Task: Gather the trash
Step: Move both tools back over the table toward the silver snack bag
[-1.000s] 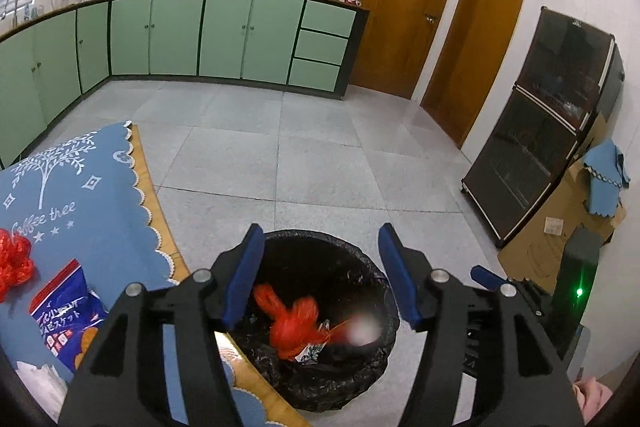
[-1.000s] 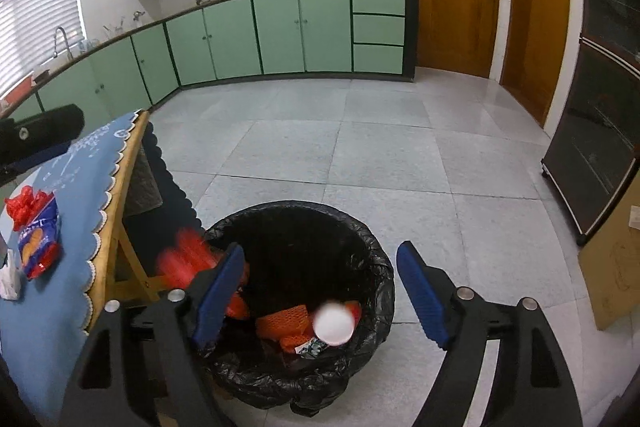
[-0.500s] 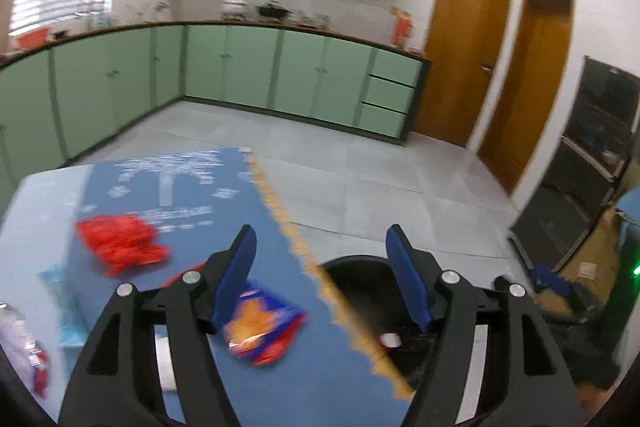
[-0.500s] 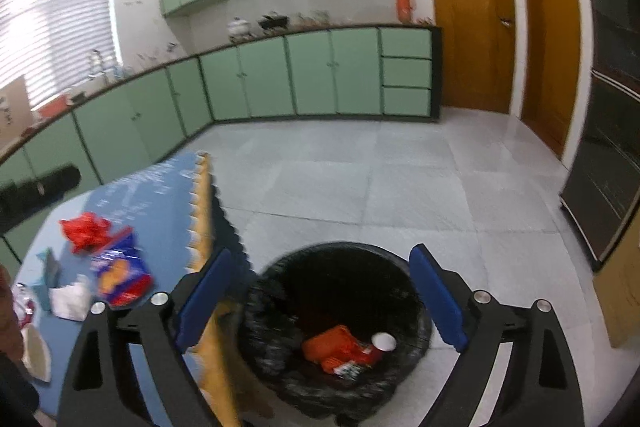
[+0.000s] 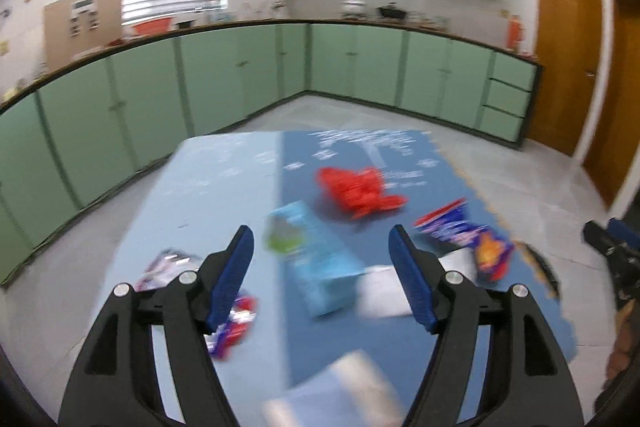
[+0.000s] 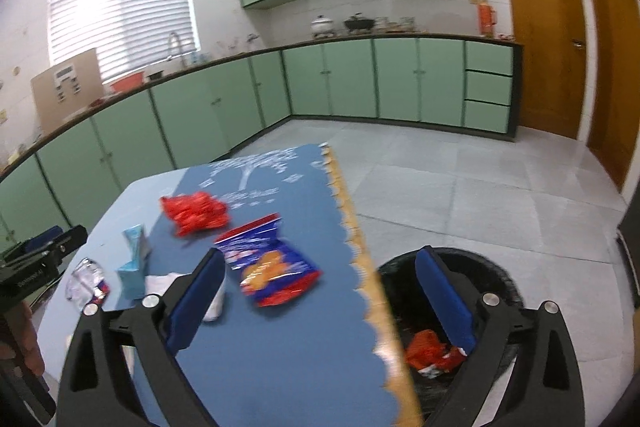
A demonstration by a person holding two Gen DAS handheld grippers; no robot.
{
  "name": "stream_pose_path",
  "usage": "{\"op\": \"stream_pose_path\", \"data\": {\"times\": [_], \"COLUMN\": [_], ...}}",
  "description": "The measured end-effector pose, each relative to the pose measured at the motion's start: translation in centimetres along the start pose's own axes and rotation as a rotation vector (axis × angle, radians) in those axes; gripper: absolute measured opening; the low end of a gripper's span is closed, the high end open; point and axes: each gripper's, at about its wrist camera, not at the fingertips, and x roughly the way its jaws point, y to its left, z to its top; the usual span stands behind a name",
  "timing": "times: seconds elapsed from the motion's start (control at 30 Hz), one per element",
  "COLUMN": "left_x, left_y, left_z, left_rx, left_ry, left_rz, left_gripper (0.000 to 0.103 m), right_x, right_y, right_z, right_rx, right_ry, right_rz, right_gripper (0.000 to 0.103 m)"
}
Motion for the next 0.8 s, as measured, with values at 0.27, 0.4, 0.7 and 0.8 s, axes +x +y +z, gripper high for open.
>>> {"op": "stream_pose_path", "data": {"times": [0.27, 0.4, 0.7, 0.8], "left_x": [0.4, 1.5, 4.8, 5.5], "left_y": [6.1, 7.5, 8.9, 9.2], "left_z": [-2.6, -3.8, -5.5, -5.9], "left_rx": [-0.059, -0.073, -0.083, -0.088], "left_ry": [0.065, 0.115, 0.201, 0.214], "left_rz": [0.068, 0.075, 0.074, 0.078], "left_gripper": [0.068, 0.068, 0.074, 0.077], "right_x": [1.4, 1.9, 3.0, 3.5], "right_y": [4.6, 5.9, 7.3, 7.7], "right_z": [-1.3, -1.6, -1.9, -2.0], "right_rx": [-0.068, -0.097, -0.126, -0.135], "right_ry": [0.034, 0.051, 0.077, 0.086], "right_rz": [0.043, 0.042, 0.032, 0.028], "right_gripper": [0.094, 0.094, 0.094, 0.094]}}
